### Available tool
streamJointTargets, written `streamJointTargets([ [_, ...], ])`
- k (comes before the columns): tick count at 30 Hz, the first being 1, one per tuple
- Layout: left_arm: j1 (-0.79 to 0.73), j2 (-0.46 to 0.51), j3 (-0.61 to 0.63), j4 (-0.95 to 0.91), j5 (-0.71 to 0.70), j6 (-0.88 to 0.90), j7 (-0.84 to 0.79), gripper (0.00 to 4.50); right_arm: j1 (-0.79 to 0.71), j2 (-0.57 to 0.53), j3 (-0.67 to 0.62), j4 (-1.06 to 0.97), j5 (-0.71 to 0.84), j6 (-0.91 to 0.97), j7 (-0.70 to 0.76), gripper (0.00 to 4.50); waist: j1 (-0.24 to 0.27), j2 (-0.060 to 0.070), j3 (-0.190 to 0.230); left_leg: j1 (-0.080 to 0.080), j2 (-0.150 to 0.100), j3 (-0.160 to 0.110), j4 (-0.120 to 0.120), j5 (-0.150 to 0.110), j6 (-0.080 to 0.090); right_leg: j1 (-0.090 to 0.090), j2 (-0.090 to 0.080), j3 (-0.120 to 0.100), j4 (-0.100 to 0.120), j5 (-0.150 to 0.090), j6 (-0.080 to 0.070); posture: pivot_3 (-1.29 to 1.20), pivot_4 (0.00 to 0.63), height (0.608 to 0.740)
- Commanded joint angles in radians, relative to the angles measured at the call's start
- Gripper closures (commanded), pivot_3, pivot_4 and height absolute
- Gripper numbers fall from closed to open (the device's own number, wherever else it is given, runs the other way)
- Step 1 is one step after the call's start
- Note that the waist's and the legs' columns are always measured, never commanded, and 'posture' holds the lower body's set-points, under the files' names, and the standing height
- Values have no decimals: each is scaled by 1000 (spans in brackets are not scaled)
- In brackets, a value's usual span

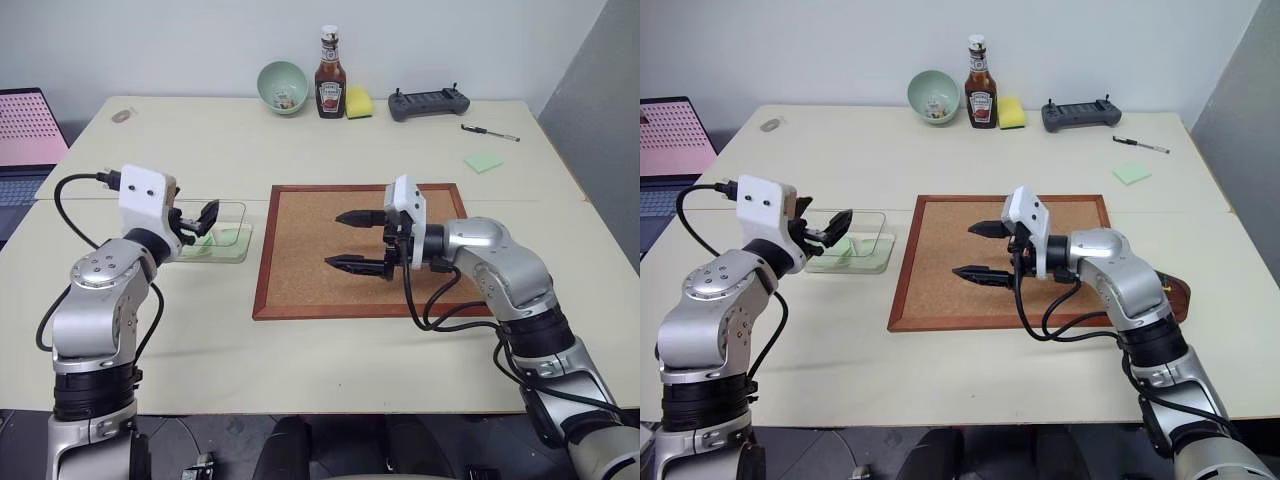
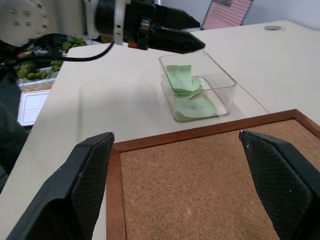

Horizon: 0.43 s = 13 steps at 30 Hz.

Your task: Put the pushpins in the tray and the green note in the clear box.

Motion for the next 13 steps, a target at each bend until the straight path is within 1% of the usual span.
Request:
streamJointTargets([
  [1, 32, -25, -86, -140, -25, -35, -48, 905, 47, -31, -107, -38, -2, -13, -76, 257, 1, 0, 0, 0, 0, 0, 0, 0, 0, 0, 0, 0, 0, 0, 0, 0, 150, 740],
  [4, 63, -56, -162, -199, -42, -41, -84, 905, 112, -80, -161, -55, -7, -15, -100, 257, 5, 0, 0, 0, -1, 0, 0, 0, 0, 0, -1, 1, 0, 0, 0, 0, 150, 740],
  [7, 64, -65, -196, -170, -37, -62, -109, 905, 163, -121, -187, -74, -5, -14, -105, 257, 3, 0, 0, -1, -1, 1, 0, 0, 0, 0, -1, 1, -1, 0, 0, 0, 150, 740],
  [9, 64, -65, -213, -148, -34, -89, -133, 905, 191, -143, -196, -80, -10, -20, -107, 257, -8, 0, 0, 0, 1, 1, 0, 0, 0, 0, 1, 1, 0, 0, 0, 0, 150, 740],
  [13, 62, -68, -229, -116, -39, -137, -175, 905, 223, -170, -199, -87, -25, -36, -115, 257, -16, 0, 0, 1, 1, 2, 0, 0, 0, 1, 1, 2, 1, 0, 0, 0, 150, 740],
])
